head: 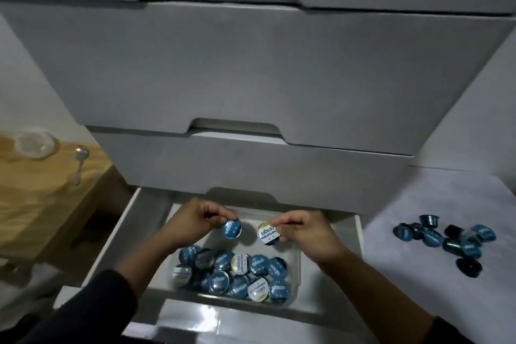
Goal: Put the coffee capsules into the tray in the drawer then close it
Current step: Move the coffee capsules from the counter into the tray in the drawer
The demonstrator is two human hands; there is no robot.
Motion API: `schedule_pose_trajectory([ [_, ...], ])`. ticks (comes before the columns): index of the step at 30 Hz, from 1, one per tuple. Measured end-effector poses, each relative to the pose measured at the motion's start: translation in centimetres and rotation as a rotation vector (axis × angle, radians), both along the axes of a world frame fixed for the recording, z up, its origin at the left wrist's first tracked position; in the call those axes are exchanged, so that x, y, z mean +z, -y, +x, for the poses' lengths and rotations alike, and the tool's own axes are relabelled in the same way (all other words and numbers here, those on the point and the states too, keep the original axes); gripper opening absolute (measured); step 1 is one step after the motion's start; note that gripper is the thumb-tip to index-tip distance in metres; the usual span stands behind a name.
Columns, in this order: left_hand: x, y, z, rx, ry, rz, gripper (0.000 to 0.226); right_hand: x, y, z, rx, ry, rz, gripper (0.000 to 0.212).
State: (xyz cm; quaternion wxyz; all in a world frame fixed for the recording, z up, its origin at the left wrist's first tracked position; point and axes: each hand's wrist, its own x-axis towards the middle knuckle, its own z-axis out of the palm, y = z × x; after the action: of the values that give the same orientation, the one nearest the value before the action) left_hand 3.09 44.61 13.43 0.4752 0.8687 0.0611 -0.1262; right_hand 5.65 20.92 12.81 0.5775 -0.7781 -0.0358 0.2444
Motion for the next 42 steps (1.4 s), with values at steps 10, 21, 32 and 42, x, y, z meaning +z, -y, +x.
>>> schedule_pose_trajectory([
  [10,-4.1,-3.9,4.1,-0.243,-0.158,0.214,0.022,-4.8,-8.1,1.2,-0.216,-0.175,-0.135,0.028],
  [21,-5.6,-4.7,5.3,-0.516,-0.169,0.274,0.027,-6.4,-9.3,1.6,-0.175,-0.275,-0.197,0.017],
  [32,-5.3,-6.4,5.3,-0.483,-0.158,0.384,0.02,-6.8,-11.4,1.8,-0.129,-0.278,-0.102,0.016],
  [42,-5.2,-7.5,3.7,-0.456,-0.053,0.43,0.025,-7.2,-12.5,1.6,-0.016,-0.199,-0.143,0.016],
])
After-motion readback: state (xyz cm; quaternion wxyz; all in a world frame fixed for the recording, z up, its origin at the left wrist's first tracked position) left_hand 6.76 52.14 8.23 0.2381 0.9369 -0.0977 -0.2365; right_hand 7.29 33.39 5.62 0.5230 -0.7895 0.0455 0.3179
